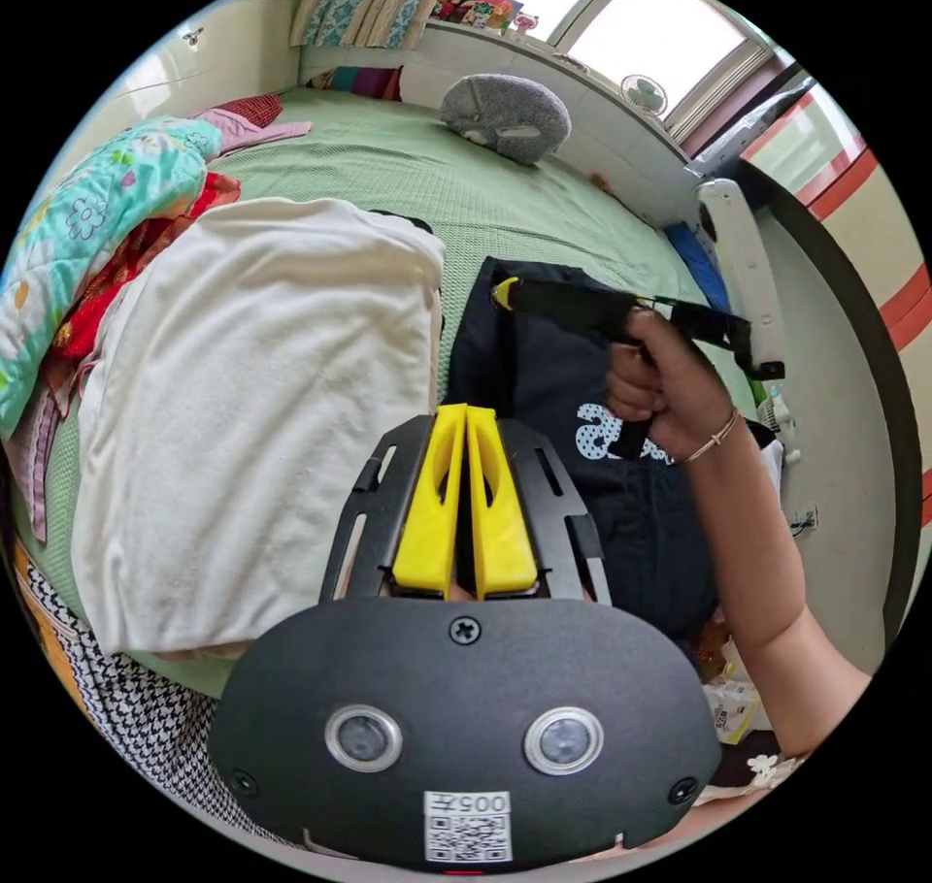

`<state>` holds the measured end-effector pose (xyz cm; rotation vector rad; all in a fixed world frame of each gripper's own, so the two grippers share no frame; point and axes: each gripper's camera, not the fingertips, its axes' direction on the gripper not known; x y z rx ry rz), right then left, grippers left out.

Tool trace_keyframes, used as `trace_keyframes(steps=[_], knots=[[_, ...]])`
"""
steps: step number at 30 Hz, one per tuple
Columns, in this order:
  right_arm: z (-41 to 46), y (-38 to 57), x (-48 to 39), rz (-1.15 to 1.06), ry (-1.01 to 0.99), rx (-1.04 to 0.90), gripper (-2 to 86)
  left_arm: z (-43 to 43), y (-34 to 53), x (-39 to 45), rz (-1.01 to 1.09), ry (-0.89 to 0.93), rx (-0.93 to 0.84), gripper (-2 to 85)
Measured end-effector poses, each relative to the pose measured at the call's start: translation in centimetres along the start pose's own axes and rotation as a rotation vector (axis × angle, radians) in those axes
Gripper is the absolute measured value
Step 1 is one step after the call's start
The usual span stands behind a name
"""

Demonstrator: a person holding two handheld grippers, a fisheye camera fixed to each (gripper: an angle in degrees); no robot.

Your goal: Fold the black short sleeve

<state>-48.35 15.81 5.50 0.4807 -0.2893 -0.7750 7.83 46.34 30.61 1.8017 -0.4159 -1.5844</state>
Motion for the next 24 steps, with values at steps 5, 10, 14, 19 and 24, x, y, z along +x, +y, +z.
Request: trace_keyframes(steps=[5,10,14,19,24], knots=[[-1.9,-2.6,-2.1,-0.043,-0.074,0.068,-0.6,-2.4,1.2,0.4,-0.024,-0.056,0.047,-0.7],[1.9,-5.9,-3.2,-0.025,-0.137,-0.016,3.2,-4.5,2.5,1.0,-0.057,-0.089,0.081,-0.7],[-0.1,-4.7,-2.5,-0.011,-0.150,0.036,4.4,-5.4,3.2,2.3,-0.040,-0.113,0.088,-0.6],[-7.7,7.3,-0.4,0.065,0.113,0.093,3.5,-6.9,4.1,5.4,0.003,-0.116,0.110,-0.7],[-9.9,25.2,1.8,0.380,0.387,-0.085,-0.6,-8.7,5.1,11.6,0.162,-0.128,0.106,-0.7]])
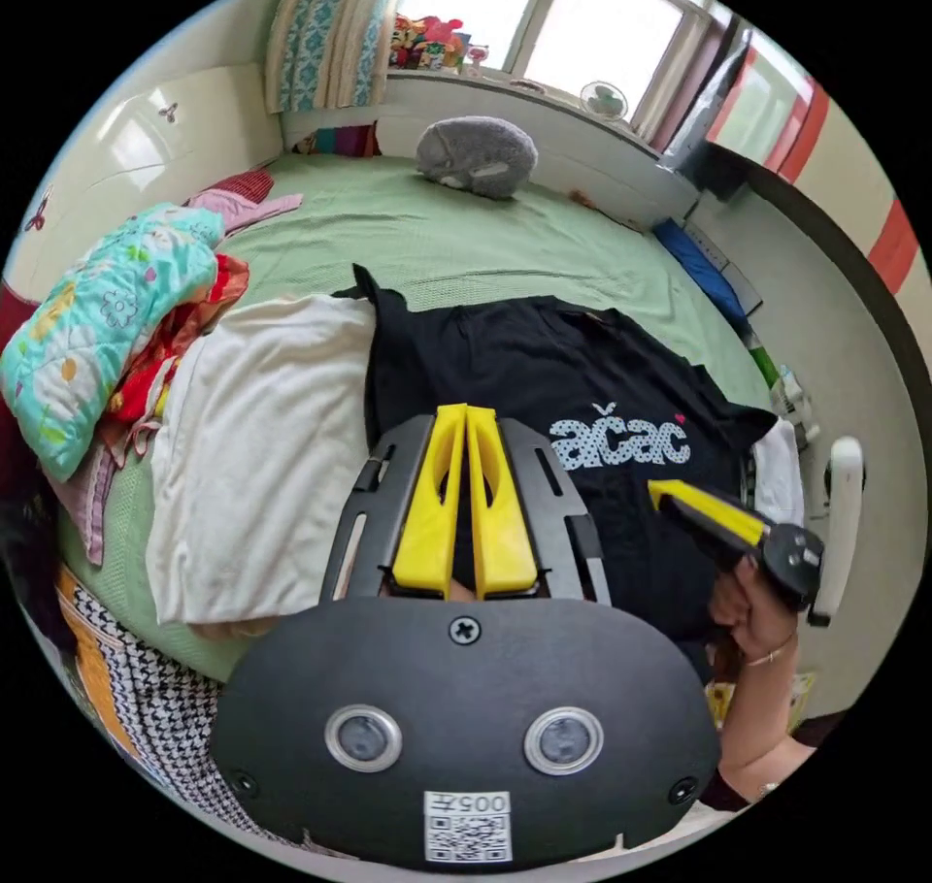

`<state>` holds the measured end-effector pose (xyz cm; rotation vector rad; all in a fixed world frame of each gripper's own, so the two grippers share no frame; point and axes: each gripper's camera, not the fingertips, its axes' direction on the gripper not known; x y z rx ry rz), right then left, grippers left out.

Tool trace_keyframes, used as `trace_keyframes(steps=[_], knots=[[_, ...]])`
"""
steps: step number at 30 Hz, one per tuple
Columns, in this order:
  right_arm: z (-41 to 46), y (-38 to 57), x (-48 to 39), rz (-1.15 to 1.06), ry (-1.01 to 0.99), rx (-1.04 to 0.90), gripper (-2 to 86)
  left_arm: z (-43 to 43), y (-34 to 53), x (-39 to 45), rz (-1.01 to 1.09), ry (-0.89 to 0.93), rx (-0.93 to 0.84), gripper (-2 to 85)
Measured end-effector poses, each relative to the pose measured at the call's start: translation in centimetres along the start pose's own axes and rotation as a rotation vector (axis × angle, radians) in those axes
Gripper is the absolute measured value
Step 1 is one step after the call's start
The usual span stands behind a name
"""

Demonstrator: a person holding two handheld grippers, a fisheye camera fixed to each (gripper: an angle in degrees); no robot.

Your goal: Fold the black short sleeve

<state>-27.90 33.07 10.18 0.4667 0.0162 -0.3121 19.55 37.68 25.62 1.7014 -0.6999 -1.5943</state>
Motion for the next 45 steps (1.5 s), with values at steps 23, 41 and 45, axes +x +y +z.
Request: trace_keyframes(steps=[23,41,45], knots=[[-5.1,24.0,10.8,0.539,-0.196,0.367,-1.0,4.2,23.9,19.8,0.047,0.020,-0.407,-0.5],[-1.7,21.1,10.0,0.431,-0.086,0.095,-1.1,3.9,26.3,22.6,0.067,-0.002,-0.356,-0.3],[-0.6,20.9,10.4,0.406,-0.130,0.046,-1.1,3.8,26.8,23.5,0.085,-0.013,-0.340,-0.2]])
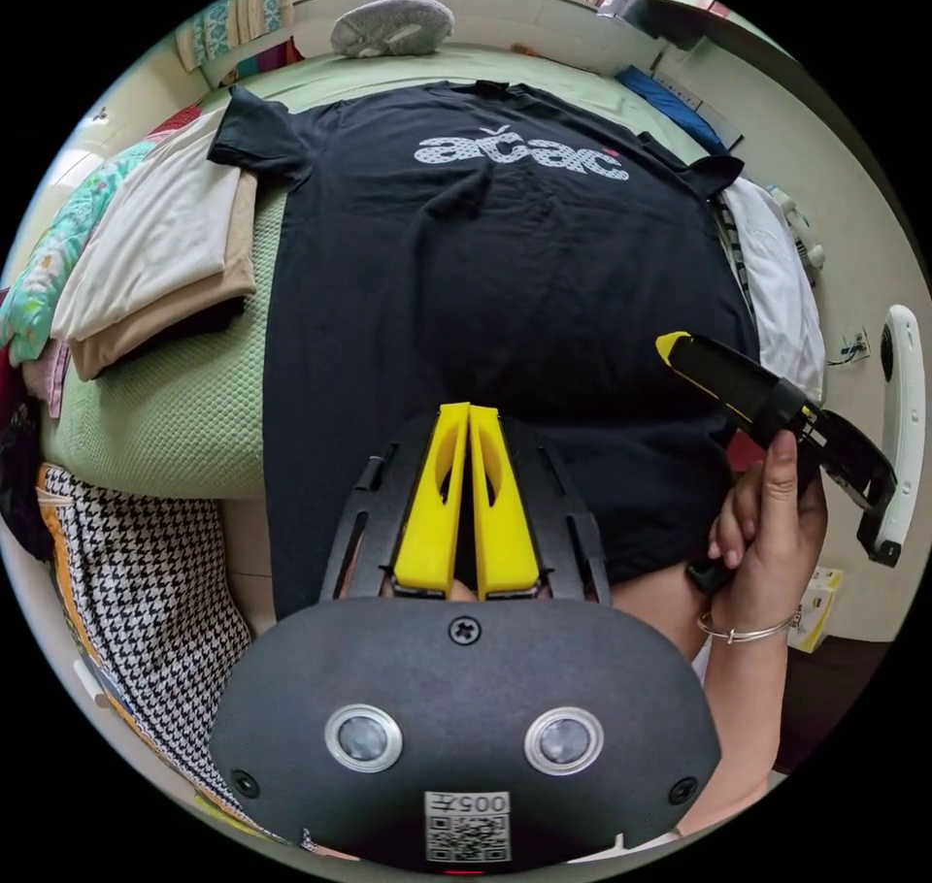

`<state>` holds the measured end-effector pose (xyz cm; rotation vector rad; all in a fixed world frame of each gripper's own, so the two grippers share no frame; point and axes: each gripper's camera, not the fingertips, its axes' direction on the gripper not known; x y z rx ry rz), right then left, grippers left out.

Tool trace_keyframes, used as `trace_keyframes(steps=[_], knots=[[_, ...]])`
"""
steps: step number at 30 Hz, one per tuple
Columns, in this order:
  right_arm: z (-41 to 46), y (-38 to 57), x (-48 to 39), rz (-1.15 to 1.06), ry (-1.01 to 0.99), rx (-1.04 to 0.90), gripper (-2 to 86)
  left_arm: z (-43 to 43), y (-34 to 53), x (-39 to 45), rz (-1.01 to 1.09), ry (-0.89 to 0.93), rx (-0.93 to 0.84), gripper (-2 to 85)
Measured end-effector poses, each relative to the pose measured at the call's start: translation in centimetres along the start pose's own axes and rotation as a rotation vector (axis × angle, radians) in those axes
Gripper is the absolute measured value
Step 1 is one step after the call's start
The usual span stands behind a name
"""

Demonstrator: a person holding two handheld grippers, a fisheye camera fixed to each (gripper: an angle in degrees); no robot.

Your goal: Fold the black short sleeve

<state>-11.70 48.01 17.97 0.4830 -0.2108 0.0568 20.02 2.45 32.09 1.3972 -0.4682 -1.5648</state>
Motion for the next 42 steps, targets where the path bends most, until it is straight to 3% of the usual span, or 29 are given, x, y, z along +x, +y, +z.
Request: trace_keyframes(steps=[10,42], knots=[[1.2,1.6,-1.8,-0.056,0.126,0.012,-1.2,0.3,1.0,2.1,0.034,-0.010,0.020,-0.2],[4.9,7.1,-6.1,-0.255,0.245,0.047,-1.1,1.5,2.4,5.4,0.080,-0.053,0.012,-0.2]])
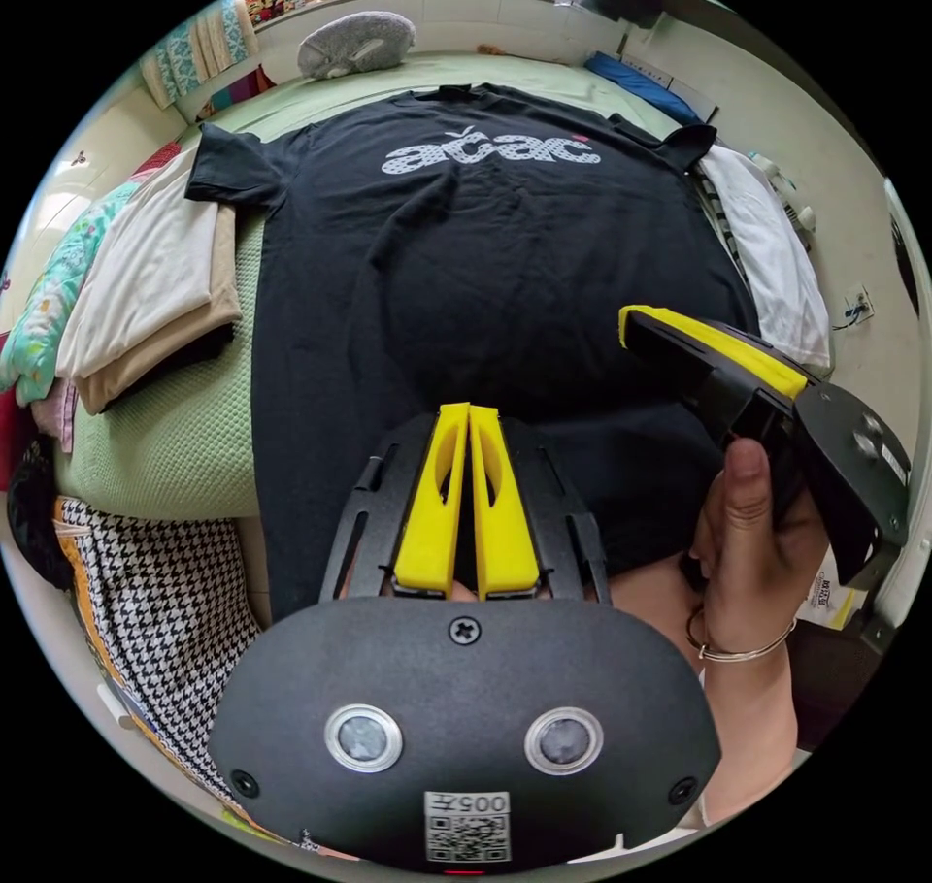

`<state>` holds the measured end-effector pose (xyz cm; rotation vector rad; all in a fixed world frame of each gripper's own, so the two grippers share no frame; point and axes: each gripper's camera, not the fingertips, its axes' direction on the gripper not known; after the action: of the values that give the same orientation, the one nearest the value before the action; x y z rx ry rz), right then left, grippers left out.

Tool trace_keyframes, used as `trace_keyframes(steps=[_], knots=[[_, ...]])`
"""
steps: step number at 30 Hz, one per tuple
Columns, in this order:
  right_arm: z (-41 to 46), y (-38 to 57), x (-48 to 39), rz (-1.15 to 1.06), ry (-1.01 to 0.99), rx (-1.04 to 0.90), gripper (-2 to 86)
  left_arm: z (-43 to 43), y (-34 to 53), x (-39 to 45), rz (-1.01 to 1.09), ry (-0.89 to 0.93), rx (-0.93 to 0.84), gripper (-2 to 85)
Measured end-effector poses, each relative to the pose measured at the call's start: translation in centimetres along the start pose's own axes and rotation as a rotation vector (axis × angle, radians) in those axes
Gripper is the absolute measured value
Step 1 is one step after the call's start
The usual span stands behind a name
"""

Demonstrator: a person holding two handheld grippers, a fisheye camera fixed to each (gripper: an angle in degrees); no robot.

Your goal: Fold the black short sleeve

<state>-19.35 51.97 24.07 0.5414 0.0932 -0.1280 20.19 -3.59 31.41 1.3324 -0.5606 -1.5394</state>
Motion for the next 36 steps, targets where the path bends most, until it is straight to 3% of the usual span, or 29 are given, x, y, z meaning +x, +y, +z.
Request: trace_keyframes(steps=[36], knots=[[1.3,-0.1,-0.5,-0.008,-0.060,-0.032,-1.2,0.9,-0.1,1.3,0.018,-0.052,-0.015,-0.2]])
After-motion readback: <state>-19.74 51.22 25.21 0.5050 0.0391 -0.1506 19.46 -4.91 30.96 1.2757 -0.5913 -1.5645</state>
